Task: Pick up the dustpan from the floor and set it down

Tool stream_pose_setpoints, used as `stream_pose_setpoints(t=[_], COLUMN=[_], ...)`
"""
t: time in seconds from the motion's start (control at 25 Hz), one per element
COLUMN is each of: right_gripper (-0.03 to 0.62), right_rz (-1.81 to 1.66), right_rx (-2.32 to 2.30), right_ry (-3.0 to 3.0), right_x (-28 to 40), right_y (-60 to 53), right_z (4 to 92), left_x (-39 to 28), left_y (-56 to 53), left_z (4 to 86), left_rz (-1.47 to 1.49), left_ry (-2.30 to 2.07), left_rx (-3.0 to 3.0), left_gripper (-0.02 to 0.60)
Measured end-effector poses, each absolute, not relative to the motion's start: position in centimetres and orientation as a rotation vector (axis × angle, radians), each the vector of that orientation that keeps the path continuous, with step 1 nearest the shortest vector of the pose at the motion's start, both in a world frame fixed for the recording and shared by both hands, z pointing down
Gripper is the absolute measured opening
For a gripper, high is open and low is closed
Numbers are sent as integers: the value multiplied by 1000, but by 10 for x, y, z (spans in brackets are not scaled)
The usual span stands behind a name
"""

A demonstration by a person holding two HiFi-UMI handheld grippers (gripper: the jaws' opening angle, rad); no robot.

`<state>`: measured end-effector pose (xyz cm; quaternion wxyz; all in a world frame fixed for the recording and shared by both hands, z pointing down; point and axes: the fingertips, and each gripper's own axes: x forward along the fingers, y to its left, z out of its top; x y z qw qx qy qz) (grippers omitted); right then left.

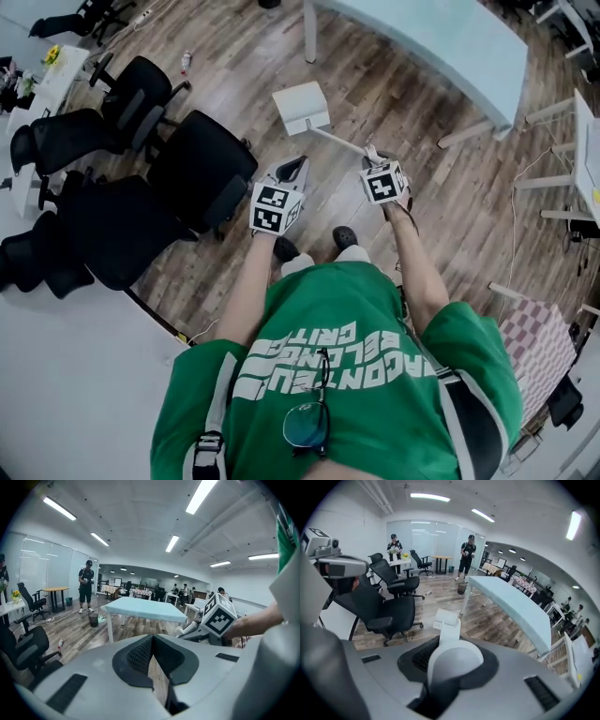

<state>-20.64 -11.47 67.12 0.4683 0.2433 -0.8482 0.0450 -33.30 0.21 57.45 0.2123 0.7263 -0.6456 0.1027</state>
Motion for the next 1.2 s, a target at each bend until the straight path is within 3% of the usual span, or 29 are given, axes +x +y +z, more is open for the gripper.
stream_pose_setpoints(t=[0.48, 1.2], right_gripper=[114, 113], right_rz=[95, 99], right_rx=[753, 783], right_ry=[-2256, -2250], right_x=[-205, -198], right_y=[-142, -157], right_z=[572, 562], left_x=[-347, -337], left_y=[-30, -46], left_z=[537, 527], left_rz=[218, 202], left_ry=[-1848, -1838], left_rx=[2059, 2087], left_gripper=[3, 3])
